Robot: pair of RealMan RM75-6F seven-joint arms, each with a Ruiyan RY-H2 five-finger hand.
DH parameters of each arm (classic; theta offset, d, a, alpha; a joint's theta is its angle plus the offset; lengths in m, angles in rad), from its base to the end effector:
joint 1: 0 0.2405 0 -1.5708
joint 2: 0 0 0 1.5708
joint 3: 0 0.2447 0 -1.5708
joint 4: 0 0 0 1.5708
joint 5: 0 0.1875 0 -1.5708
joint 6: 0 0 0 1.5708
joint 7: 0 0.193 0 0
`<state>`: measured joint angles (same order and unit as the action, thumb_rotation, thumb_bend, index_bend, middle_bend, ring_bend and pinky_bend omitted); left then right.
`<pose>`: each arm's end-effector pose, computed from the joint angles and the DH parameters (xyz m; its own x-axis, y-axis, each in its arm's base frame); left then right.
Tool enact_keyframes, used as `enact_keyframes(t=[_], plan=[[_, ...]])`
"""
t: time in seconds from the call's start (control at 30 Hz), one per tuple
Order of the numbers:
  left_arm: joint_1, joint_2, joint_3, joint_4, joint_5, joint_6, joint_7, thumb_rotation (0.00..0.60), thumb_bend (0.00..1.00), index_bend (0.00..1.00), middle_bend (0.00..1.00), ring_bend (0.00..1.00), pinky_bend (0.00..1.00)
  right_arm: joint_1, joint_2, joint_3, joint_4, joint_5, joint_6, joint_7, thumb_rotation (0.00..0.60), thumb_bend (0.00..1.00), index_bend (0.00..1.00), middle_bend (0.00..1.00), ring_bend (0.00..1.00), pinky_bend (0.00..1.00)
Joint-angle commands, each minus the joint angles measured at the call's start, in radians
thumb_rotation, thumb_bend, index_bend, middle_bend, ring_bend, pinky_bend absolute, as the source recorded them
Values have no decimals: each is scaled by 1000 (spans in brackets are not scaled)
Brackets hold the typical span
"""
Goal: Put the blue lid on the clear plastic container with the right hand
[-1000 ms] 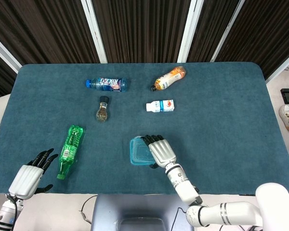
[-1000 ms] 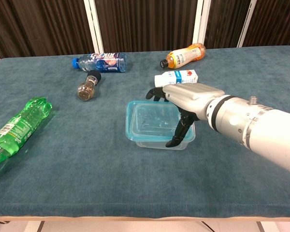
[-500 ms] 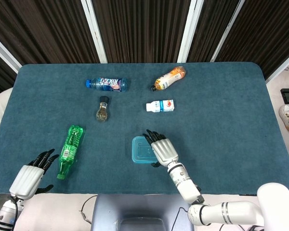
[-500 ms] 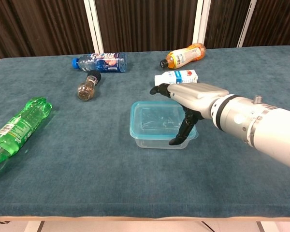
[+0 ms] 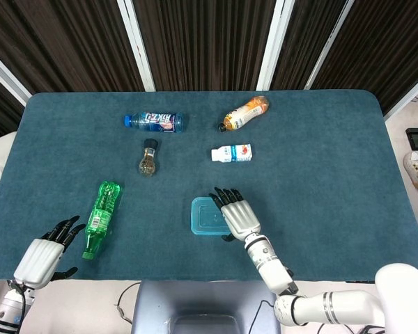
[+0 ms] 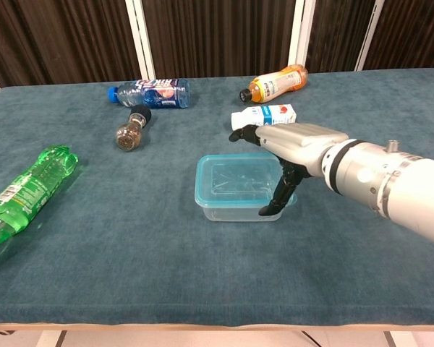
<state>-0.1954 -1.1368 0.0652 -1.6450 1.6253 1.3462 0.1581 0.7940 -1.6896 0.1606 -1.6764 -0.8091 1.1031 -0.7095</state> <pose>-0.2593 0.2272 0.1134 0.5345 0.1735 0.8272 0.8348 -0.2609 -0.4848 -0.0904 -0.3327 -0.0591 0.4578 -0.3566 0.8144 -0.8757 -0.3390 0.3439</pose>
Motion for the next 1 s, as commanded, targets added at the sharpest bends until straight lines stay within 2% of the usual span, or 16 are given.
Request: enact_keyframes(t=[0.03,0.33,0.43,0.57,0.7,0.8,1.0], plan=[[0,0,0,0,0,-1,0,600,307,161,56,119,440,-3,10,-7,-15,-8,4,0,600,330,0,0,0,78],[0,1,0,-3,-3,-2,1,600,307,161,56,122,441,-31,92,-45,-183,-55,80,-46,600,330,0,0,0,75],[-1,1,1,-3,-3,-4,4,600,307,161,57,127,441,-34,94,-44,-200,-92,94,-36,600,330,0,0,0,75],[-1,1,2,-4,-1,-5,7,600,307,161,60,134,441,-35,61,-39,-160,-162,114,-14,600,331,30,9,13,131],[-1,0,2,-4,-2,-5,9,600,307,161,64,138,441,-28,22,-26,-102,-200,112,6,600,362,136,143,176,277],[-2,0,2,-5,-1,-7,10,600,309,162,65,144,442,-16,-13,-10,-51,-200,110,-8,600,371,233,207,266,358],[-2,1,3,-4,1,-6,6,600,307,161,66,145,442,9,-54,12,-2,-152,86,-57,600,373,302,249,318,386]])
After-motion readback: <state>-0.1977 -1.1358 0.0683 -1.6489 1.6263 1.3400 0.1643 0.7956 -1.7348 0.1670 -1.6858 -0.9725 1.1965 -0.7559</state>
